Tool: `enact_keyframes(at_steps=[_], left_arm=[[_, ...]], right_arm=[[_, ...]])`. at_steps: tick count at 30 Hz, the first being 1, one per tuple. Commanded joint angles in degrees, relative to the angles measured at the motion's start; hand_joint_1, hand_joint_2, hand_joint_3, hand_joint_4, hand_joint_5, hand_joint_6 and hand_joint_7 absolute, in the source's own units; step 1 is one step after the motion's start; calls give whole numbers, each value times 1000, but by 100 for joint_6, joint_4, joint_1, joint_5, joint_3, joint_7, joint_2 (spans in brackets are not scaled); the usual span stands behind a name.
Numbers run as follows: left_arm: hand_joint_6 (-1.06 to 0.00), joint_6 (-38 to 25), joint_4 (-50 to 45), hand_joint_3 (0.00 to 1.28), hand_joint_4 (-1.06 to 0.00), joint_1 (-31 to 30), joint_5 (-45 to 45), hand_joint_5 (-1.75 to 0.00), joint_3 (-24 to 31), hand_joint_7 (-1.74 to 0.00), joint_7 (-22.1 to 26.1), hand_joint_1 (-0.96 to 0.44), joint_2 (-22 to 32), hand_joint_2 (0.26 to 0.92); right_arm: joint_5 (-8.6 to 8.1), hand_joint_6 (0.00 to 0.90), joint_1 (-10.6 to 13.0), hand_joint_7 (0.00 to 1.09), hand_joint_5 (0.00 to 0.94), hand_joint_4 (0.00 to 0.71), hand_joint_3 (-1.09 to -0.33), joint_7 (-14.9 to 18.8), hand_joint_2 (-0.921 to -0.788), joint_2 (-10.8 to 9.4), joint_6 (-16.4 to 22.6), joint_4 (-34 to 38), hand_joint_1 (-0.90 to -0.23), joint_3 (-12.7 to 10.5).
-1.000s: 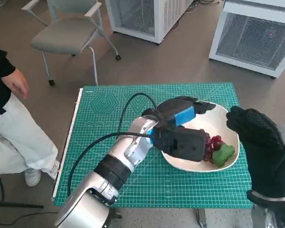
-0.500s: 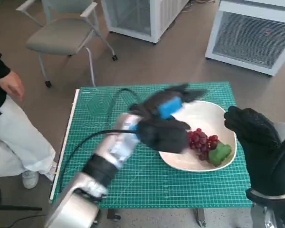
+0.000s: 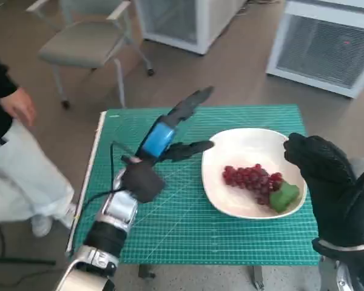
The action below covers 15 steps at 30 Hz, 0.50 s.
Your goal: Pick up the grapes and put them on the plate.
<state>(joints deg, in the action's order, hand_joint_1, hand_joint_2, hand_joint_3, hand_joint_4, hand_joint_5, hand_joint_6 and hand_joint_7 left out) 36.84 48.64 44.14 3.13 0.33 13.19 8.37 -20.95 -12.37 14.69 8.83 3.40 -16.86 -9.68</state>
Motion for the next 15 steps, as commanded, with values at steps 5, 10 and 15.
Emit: enact_keyframes(at_steps=[5,10,15], left_arm=[[-354,-395,-404,121,-305,-418,837,-1,379,0,975,-470,38,921],[-345,-423,-710,117,-299,-659,891,0,456,0,1137,-473,98,921],[-340,-492,-1024,116,-300,-887,884,-2,499,0,1239,-462,167,921]], right_arm=[[-118,249,1,981,762,459,-591,100,-921,39,-113,160,-352,13],[-101,250,-30,980,762,459,-590,89,-921,47,-138,156,-354,34],[-88,250,-38,979,761,459,-589,81,-921,59,-176,125,-355,43]])
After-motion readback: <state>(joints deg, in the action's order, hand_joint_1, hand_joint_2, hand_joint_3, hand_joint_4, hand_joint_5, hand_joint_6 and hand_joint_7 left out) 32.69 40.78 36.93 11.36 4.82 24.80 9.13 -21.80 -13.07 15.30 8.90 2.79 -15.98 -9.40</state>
